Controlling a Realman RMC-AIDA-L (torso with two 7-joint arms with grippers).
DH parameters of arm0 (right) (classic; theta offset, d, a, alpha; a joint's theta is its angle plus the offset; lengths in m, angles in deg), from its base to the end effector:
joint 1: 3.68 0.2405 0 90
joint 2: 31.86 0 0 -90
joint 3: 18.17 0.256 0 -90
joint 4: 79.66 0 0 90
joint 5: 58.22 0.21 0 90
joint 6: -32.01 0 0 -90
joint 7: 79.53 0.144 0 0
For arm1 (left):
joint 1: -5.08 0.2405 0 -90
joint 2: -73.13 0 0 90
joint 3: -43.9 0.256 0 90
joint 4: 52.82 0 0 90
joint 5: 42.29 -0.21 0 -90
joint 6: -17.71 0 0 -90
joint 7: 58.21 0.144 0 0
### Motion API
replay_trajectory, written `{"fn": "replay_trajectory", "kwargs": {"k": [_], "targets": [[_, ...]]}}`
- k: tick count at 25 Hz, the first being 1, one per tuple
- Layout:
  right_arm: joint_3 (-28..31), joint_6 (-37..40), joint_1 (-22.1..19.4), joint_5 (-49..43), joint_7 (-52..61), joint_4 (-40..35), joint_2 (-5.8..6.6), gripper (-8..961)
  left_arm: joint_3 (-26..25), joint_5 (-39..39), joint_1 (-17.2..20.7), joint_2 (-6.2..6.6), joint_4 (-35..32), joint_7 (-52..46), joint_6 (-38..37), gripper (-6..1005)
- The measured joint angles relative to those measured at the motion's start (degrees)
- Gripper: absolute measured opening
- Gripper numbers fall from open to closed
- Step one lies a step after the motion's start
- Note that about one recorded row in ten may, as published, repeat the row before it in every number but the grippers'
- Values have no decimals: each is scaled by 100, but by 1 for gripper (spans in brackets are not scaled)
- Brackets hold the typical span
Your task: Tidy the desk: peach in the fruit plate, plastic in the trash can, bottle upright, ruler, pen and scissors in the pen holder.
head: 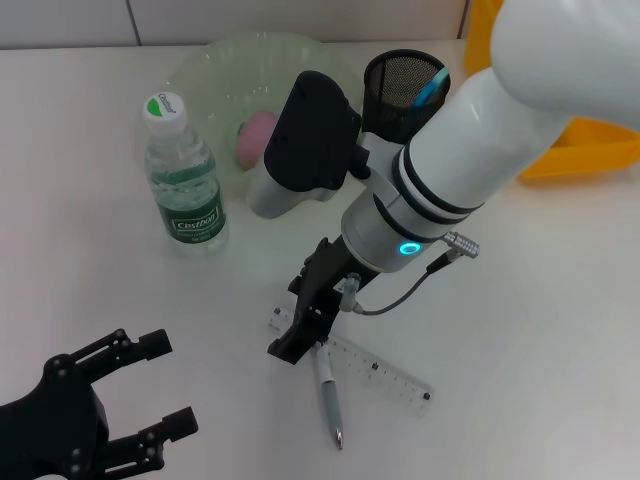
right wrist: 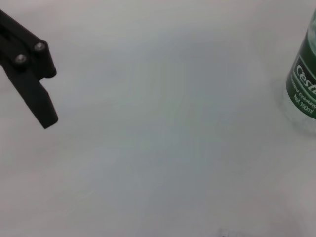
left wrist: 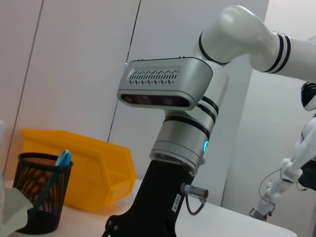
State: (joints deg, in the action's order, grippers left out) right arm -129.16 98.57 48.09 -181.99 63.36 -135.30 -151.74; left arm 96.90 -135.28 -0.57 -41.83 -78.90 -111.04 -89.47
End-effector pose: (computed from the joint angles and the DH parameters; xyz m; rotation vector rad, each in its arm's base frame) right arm 0.0989 0.3323 -0.1370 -3.0176 0.4444 -0.4728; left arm -0.3270 0.1693 0.0048 -2.6089 -0.5306 -1.0891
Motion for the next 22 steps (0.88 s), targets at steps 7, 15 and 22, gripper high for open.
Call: {"fn": "replay_trajectory", "kwargs": {"k": [7, 15, 22], "targets": [[-262, -162, 0, -27, 38, 1, 0, 708, 8, 0, -12, 0, -2, 6, 28, 829], [-308, -212, 20, -35, 74, 0, 0, 689, 26, -7, -15, 0, -3, 20, 58, 829], [-447, -258, 69, -52, 98, 56, 0, 652, 43, -9, -16, -10, -3, 38, 127, 828]]}}
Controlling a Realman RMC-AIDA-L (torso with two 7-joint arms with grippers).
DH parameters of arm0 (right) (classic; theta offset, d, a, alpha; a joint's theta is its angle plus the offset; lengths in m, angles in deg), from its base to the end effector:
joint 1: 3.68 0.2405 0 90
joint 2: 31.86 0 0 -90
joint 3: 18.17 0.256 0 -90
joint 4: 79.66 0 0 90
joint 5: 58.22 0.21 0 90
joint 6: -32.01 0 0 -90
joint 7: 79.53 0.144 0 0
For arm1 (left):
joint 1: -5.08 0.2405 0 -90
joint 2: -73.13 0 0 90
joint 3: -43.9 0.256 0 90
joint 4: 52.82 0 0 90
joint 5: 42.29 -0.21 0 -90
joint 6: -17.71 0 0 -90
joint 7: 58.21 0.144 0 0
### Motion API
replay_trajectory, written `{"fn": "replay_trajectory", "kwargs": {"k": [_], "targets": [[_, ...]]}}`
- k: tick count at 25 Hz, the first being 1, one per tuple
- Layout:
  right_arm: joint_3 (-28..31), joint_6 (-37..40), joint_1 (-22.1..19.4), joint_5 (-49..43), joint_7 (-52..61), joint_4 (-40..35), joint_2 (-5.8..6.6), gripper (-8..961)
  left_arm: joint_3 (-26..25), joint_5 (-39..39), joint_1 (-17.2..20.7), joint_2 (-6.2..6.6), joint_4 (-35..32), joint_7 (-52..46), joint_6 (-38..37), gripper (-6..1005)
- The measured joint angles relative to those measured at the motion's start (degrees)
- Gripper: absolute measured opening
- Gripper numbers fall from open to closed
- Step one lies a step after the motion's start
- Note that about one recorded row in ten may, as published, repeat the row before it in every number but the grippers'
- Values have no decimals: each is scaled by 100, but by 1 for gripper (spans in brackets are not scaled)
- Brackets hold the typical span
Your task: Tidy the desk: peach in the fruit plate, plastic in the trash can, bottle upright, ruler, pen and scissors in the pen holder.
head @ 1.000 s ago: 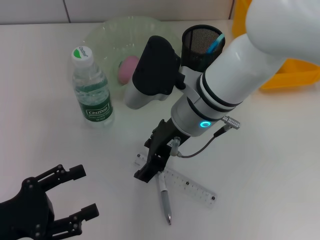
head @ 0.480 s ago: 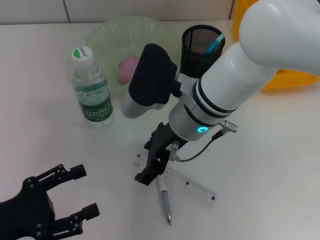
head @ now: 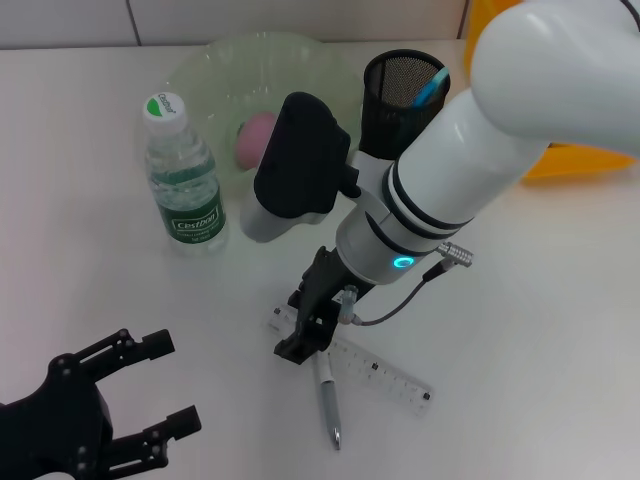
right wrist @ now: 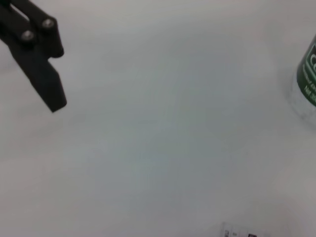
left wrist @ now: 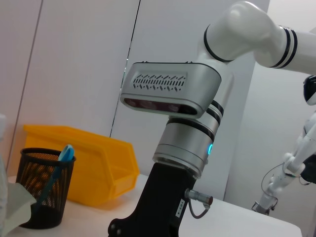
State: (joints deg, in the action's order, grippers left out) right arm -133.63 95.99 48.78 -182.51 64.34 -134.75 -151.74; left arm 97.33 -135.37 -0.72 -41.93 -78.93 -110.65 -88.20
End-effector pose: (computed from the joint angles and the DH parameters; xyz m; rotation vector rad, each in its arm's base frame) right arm 0.1023 0.3278 -0.1463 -3.0044 0.3746 -0.5254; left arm -0.3282 0.1713 0.0021 -2.6132 -0.5289 -1.0629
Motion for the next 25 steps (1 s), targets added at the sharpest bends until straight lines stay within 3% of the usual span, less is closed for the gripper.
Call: {"fn": "replay_trajectory", "kwargs": {"k": [21, 25], "targets": [[-68, -32, 98, 11, 173, 80, 0, 377, 0, 1, -29, -32, 0, 19, 51, 828], [-2, 51, 12, 0, 230, -125, 9, 377, 1, 1, -45, -34, 0, 4, 49, 828]]}}
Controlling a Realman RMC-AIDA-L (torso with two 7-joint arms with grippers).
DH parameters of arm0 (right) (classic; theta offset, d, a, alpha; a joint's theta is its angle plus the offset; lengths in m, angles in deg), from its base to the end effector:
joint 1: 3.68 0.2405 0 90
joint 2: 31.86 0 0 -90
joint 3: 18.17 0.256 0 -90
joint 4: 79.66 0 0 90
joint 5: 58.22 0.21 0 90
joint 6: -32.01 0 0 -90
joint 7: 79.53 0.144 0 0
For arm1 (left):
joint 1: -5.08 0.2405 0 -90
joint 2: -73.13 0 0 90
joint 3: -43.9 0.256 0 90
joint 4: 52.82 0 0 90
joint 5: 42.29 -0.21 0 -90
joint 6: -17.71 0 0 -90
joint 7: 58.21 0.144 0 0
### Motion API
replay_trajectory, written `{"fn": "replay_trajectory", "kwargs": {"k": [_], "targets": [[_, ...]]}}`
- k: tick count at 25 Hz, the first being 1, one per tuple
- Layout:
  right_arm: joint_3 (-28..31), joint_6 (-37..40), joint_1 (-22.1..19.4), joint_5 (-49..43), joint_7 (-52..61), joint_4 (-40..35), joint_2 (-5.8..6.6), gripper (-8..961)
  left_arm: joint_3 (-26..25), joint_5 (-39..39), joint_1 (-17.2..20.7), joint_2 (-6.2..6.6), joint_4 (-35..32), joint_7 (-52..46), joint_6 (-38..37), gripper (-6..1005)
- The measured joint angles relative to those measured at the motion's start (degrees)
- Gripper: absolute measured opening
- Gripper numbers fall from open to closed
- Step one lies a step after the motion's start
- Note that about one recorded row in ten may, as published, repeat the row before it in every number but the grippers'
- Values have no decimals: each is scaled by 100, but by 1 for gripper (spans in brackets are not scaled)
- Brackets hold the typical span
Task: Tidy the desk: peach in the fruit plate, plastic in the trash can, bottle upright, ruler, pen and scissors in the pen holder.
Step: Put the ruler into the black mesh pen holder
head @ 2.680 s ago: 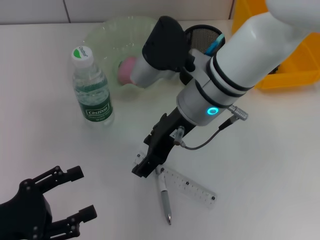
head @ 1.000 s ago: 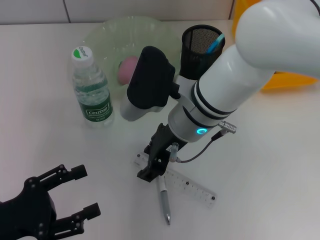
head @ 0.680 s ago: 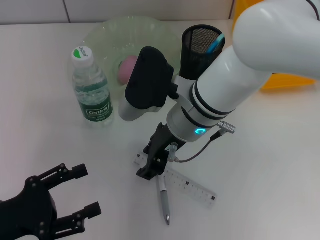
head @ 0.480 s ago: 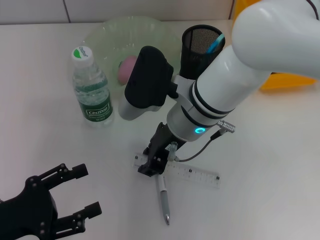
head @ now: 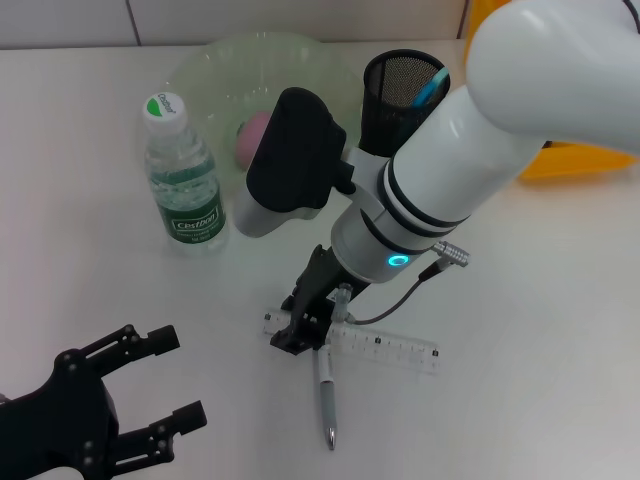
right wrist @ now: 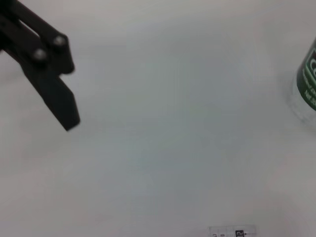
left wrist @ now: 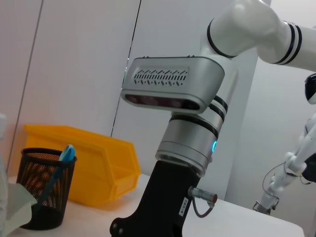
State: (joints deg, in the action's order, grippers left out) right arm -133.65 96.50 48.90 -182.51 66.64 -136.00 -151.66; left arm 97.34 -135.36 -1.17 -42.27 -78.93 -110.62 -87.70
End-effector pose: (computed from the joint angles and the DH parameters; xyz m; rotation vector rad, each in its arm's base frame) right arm 0.0967 0.3264 -0.1454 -3.0001 0.4078 -0.5134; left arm -0.3263 0.1745 -0.0004 -2.6132 -0.5240 -1.0629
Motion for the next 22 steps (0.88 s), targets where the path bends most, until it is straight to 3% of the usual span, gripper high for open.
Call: {"fn": "replay_trajectory", "kwargs": {"k": [8, 11, 13, 14, 17, 18, 19, 21, 22], "targets": [[485, 263, -214, -48, -8, -353, 43, 376, -34, 0, -16, 0, -6, -23, -46, 828], [1153, 470, -486, -428, -32, -837, 54, 377, -40, 0, -26, -1, -8, -20, -49, 828], [2033, 601, -845, -730, -81, -1519, 53, 378, -41, 0, -58, -5, -8, -21, -51, 828], [2033, 601, -845, -730, -81, -1519, 53, 379, -42, -1, -72, -7, -6, -22, -54, 828], [3260, 424, -1259, -604, -490, -2321, 49, 381, -44, -1, -80, -17, -3, -15, -58, 828], [3260, 424, -1259, -604, -490, -2321, 49, 382, -44, -1, -80, -17, -3, -15, -58, 828], [3693, 15, -1450, -174, -930, -2486, 44, 383, -45, 0, -90, -27, -2, -6, -58, 828], [3841, -214, -1539, 118, -1201, -2478, 44, 384, -39, 0, -101, -33, -1, -3, -57, 828], [4037, -705, -1688, 847, -1830, -2321, 49, 385, -33, 0, -108, -37, 0, -3, -55, 828]]}}
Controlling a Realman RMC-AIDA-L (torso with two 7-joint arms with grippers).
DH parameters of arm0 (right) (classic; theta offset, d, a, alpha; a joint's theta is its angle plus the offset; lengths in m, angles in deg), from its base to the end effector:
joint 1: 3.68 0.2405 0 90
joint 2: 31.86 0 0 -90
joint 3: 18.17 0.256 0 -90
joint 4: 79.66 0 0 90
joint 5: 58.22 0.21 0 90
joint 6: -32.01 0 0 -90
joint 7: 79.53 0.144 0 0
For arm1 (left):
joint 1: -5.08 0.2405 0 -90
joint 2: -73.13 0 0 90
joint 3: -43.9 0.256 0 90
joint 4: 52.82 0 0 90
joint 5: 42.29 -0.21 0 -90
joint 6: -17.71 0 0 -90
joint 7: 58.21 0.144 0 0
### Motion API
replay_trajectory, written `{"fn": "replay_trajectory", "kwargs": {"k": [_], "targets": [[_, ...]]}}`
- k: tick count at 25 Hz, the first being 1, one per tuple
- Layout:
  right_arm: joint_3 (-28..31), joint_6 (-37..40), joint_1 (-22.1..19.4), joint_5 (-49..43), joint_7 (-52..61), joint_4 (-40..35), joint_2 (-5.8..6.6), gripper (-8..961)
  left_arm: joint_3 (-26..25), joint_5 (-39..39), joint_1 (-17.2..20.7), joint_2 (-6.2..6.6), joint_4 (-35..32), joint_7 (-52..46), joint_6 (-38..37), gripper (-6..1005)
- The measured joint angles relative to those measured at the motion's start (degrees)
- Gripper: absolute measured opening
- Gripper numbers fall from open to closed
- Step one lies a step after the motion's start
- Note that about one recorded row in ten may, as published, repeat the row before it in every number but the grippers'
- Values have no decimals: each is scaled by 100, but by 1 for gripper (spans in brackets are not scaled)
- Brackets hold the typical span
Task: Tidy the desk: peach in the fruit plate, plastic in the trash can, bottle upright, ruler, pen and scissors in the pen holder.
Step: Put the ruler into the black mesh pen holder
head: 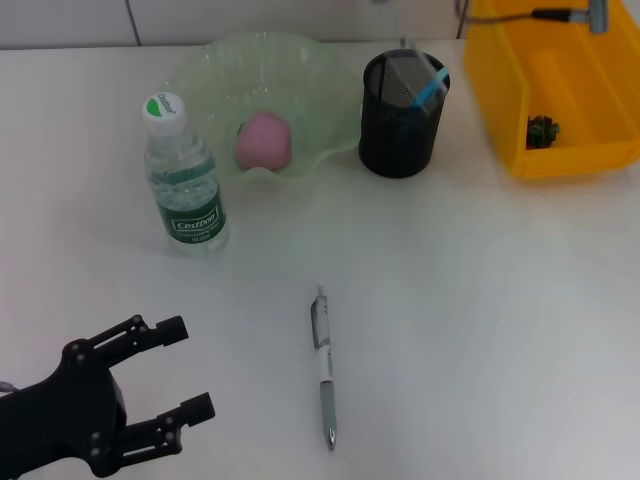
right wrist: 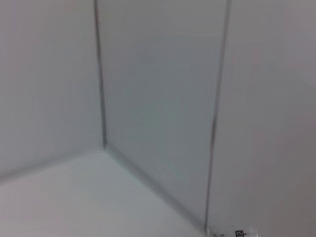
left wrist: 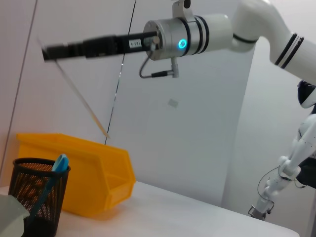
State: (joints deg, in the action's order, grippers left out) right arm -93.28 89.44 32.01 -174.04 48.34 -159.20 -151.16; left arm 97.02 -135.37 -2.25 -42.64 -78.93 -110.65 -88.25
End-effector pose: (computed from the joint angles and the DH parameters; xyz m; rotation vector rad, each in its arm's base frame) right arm 0.0707 0.4103 0.0334 -2.4808 0.4392 0.5588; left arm -0.3207 0.1800 -0.0014 -2.6182 -0.4985 -1.0888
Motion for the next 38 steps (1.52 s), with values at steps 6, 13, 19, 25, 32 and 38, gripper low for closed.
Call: {"fn": "replay_trajectory", "kwargs": {"k": [6, 13, 19, 25, 32, 38], "targets": [[31, -974, -163, 1730, -2042, 853, -7, 389, 21, 0, -38, -37, 9, -10, 31, 829], [-20, -986, -92, 5109, -5986, 2887, -22, 395, 1, 0, -66, -59, 11, -48, 29, 829], [-3, -285, -157, 6296, -7707, 3909, -33, 399, -12, 0, -67, -59, 18, -242, -10, 829], [2, 161, -39, 7038, -9169, 4866, -38, 404, -12, 5, -115, -62, 25, -323, -15, 829], [47, 473, 243, 7518, -9763, 5509, -34, 409, -12, -2, -164, -69, 28, -338, -26, 829], [14, 487, 498, 7938, -10054, 5895, -47, 413, -12, -2, -189, -69, 27, -385, -30, 828]]}}
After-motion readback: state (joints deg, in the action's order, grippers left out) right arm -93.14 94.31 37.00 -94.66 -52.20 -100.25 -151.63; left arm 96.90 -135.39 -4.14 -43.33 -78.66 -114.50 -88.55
